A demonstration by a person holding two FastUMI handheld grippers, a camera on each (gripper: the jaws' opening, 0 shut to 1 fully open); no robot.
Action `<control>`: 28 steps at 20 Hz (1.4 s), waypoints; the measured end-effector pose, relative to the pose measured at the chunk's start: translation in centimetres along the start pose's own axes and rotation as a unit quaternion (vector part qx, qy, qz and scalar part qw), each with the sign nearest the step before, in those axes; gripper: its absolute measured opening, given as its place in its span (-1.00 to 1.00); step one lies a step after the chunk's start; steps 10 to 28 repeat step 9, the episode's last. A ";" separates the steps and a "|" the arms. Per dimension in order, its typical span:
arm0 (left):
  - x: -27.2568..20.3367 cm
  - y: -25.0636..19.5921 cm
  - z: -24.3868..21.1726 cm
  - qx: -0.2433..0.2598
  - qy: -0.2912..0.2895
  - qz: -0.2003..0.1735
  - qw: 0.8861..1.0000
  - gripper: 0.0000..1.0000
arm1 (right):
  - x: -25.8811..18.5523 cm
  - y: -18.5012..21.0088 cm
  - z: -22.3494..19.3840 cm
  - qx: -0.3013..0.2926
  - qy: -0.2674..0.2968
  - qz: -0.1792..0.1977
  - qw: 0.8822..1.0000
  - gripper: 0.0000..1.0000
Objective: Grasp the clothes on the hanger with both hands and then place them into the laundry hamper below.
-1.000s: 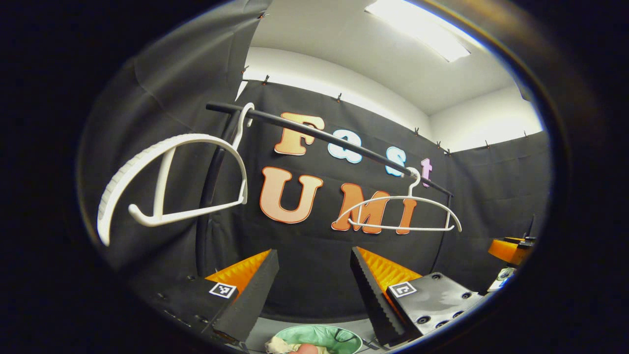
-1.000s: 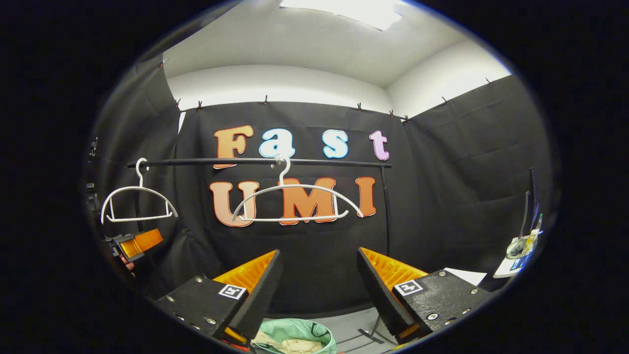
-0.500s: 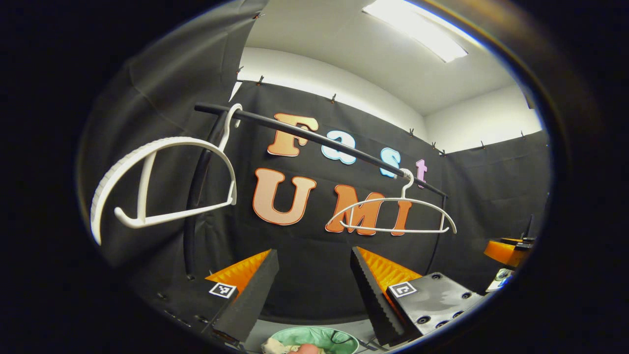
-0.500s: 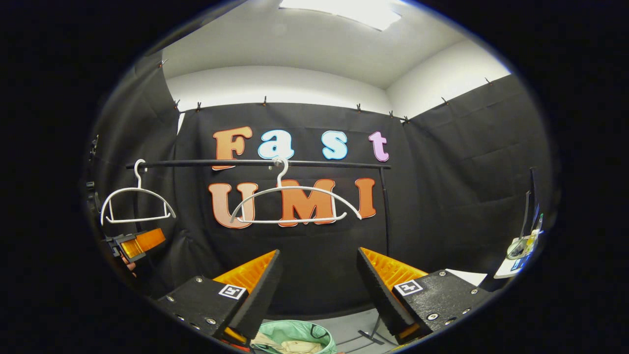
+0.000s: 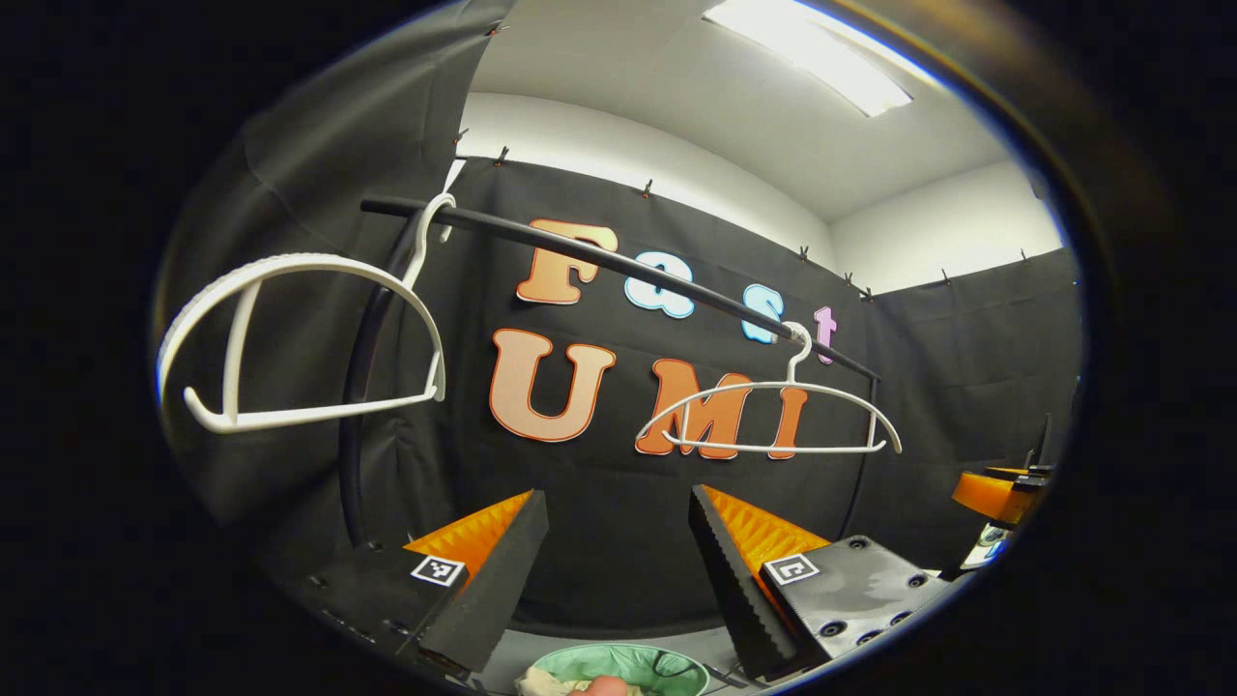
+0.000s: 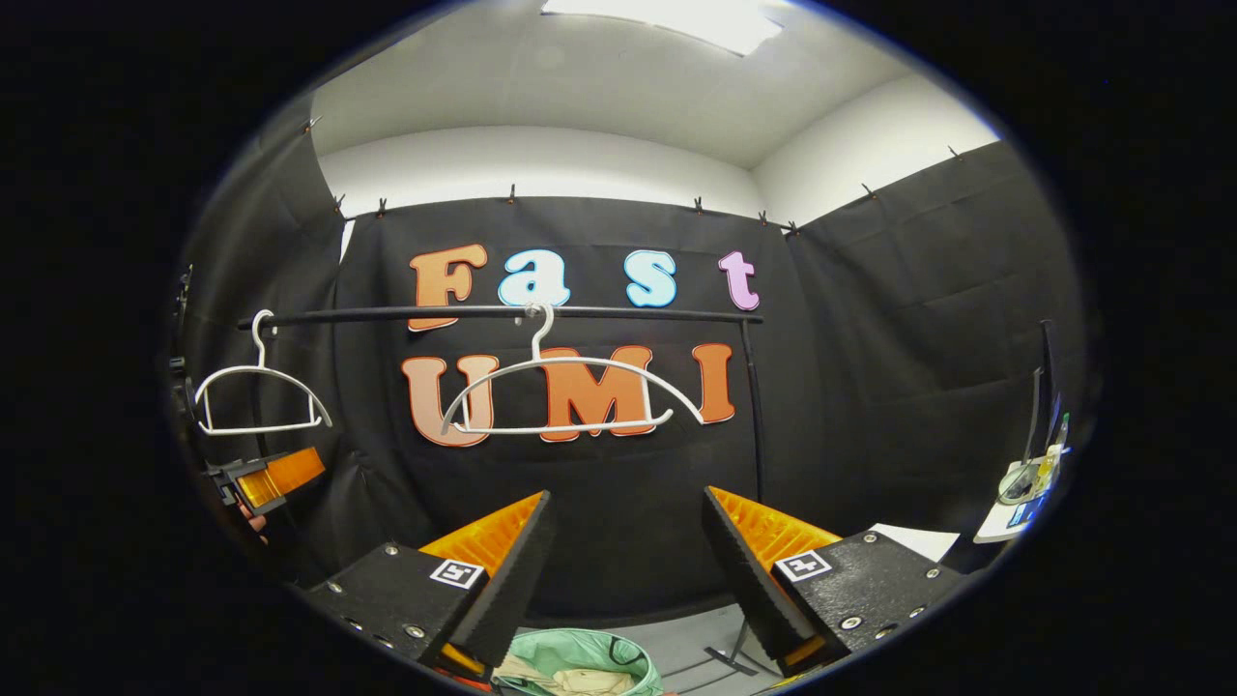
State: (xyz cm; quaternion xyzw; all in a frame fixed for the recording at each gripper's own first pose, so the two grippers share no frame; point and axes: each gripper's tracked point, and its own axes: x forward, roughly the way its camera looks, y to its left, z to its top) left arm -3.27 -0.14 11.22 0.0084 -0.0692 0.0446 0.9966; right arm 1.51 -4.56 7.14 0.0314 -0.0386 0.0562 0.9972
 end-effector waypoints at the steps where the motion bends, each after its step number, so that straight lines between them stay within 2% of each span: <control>1: 0.1 0.0 -0.1 0.000 0.001 0.000 1.000 0.94 | 0.1 0.0 -0.1 0.001 0.002 0.000 1.000 0.88; 3: 0.0 -0.1 -0.2 0.000 0.003 -0.001 1.000 0.94 | 0.2 0.0 -0.4 0.002 0.006 0.000 1.000 0.88; 4: -0.1 -0.1 -0.2 0.000 0.004 0.000 1.000 1.00 | 0.2 -0.1 -0.4 0.004 0.007 0.000 1.000 0.88; 5: -0.1 -0.1 -0.3 0.002 0.005 0.001 1.000 0.94 | 0.2 -0.1 -0.6 0.004 0.008 -0.001 1.000 0.88; 28: -0.1 0.3 -0.4 0.001 0.005 0.004 1.000 0.94 | 0.3 -0.2 -0.8 0.005 0.012 -0.004 1.000 0.88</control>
